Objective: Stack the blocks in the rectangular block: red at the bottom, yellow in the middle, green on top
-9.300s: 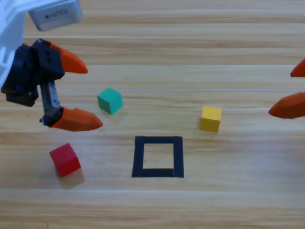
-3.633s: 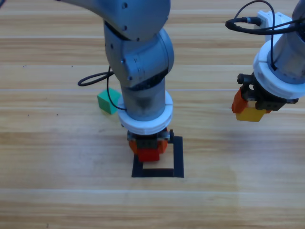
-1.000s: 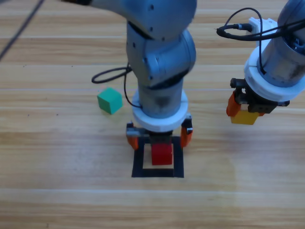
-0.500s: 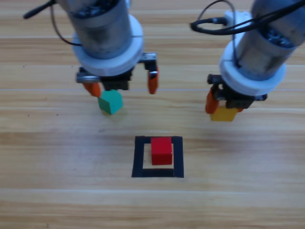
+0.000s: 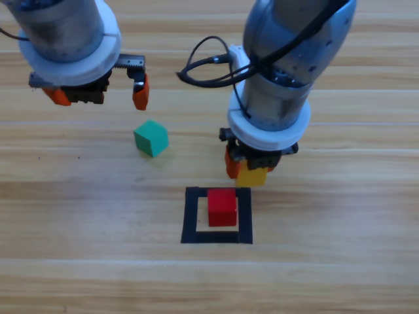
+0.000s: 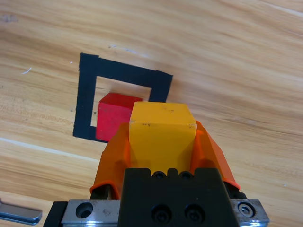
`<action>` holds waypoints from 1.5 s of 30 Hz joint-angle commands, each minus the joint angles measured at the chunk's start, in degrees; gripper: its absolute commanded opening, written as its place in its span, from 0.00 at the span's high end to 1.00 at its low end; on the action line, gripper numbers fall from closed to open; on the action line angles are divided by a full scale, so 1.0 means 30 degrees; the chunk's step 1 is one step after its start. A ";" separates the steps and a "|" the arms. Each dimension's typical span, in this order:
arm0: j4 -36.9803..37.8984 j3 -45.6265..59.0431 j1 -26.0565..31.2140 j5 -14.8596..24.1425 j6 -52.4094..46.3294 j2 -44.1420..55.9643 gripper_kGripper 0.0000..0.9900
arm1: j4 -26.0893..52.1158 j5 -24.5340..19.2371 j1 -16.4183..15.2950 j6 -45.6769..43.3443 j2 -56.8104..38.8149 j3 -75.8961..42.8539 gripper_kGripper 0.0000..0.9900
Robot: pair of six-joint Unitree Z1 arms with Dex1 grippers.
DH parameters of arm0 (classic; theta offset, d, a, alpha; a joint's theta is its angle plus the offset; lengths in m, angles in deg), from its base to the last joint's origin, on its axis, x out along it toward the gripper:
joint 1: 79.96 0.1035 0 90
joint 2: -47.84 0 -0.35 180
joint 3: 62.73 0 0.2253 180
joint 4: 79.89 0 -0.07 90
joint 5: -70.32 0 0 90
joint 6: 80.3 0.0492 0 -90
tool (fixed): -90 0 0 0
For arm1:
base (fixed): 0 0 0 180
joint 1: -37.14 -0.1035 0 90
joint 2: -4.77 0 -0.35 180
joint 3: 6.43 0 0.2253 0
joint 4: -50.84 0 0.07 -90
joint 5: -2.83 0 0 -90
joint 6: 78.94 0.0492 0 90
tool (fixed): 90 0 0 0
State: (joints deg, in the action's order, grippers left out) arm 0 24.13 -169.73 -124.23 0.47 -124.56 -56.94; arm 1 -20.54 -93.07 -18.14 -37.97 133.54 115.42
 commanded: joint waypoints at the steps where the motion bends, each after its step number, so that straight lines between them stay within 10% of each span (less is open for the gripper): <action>1: 0.0315 0.0460 0.0313 0.0111 0.0075 0.0152 0.00 | -0.1217 0.0208 -0.1142 -0.0269 0.2226 0.1796 1.00; 45: 0.1018 0.1866 0.1485 -0.0299 0.0368 0.1236 0.00 | -0.1422 0.0559 -0.1669 0.0903 0.3193 0.2411 1.00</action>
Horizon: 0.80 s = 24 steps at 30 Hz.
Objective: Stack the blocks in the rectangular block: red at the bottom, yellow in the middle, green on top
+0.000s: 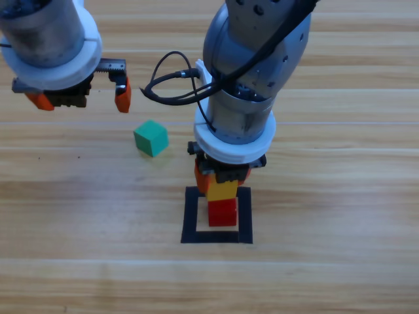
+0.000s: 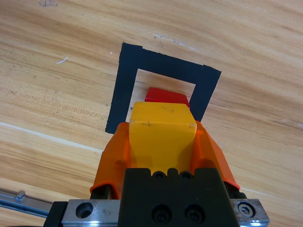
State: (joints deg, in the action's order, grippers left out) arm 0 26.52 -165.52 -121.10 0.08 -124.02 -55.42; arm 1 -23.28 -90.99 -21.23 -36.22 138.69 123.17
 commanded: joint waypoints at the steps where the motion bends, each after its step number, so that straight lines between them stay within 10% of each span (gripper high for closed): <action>1: 0.0221 0.0465 0.0471 -0.0142 0.0162 0.0758 0.00 | -0.0509 -0.0161 -0.0640 0.0349 0.1474 -0.0170 1.00; 24: 0.0250 0.0582 0.0559 -0.0171 0.0191 0.0875 0.00 | -0.0567 -0.0279 -0.0640 0.0642 0.1709 0.0065 1.00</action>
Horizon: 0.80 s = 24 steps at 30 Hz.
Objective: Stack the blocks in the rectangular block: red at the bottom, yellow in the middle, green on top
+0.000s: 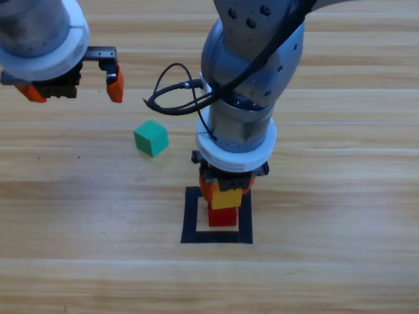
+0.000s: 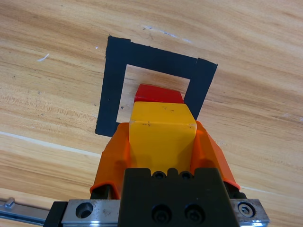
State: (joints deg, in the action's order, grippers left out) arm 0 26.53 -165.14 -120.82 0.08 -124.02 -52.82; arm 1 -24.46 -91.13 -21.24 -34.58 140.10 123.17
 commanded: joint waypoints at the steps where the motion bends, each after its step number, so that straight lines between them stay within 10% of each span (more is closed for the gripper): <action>1: 0.0248 0.0454 0.0465 -0.0171 0.0220 0.0039 0.00 | -0.0176 -0.0233 -0.0639 0.0095 0.1298 0.0094 1.00; 10: 0.0424 0.0542 0.0465 -0.0200 0.0308 -0.0107 0.00 | -0.0176 -0.0204 -0.0639 0.0066 0.1532 0.0240 1.00; 11: 0.0453 0.0572 0.0465 -0.0200 0.0308 -0.0107 0.00 | -0.0176 -0.0146 -0.0639 0.0037 0.1649 0.0357 0.87; 13: 0.0571 0.0660 0.0465 -0.0229 0.0337 -0.0107 0.00 | -0.0176 0.0001 -0.0639 0.0007 0.2001 0.0650 0.16; 14: 0.0600 0.0689 0.0465 -0.0229 0.0337 -0.0107 0.00 | -0.0234 -0.0028 -0.0639 0.0007 0.2001 0.0738 0.01; 24: 0.0893 0.0689 0.0465 -0.0171 0.0337 0.0098 0.00 | -0.0439 -0.0819 -0.1225 -0.0344 -0.0724 0.0885 0.00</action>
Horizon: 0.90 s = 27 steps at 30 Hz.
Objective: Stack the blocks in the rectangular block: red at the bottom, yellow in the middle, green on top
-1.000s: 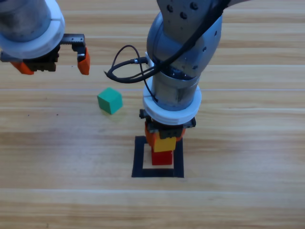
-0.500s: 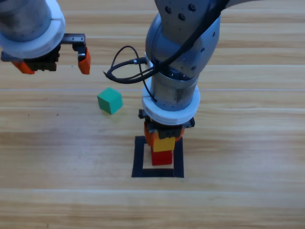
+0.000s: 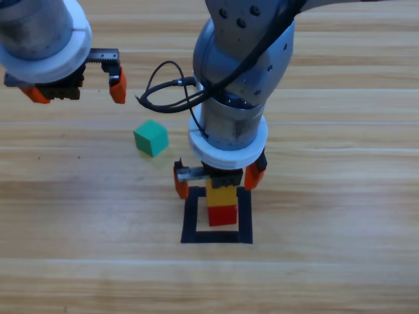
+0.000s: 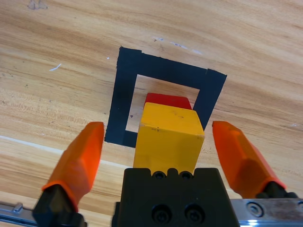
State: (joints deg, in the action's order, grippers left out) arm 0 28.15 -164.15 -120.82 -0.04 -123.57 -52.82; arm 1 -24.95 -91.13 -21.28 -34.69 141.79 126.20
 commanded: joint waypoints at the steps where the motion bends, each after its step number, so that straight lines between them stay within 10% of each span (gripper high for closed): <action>1: 0.0529 0.0358 0.0464 -0.0101 0.0216 0.0332 0.00 | -0.0276 -0.1113 -0.1358 -0.0336 -0.2019 -0.0214 0.00; 7: 0.0705 -0.0404 0.1138 -0.0599 0.0714 0.0361 0.00 | 0.0252 -0.2578 -0.2032 -0.0453 -0.7322 -0.3144 0.00; 13: 0.0910 -0.1839 0.2104 -0.2327 0.1036 -0.0635 0.00 | 0.9158 -0.1494 -0.0889 -0.2709 -1.4588 -1.5009 0.00; 27: 0.0558 -0.5560 0.3306 -0.4993 -0.0868 -0.6230 0.00 | 1.0740 -0.1318 -0.0244 -0.4144 -1.2918 -1.7207 0.00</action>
State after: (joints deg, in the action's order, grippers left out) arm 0 29.89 -178.60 -112.05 -14.38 -122.12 -65.71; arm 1 6.42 -93.81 -23.80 -47.24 100.29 75.72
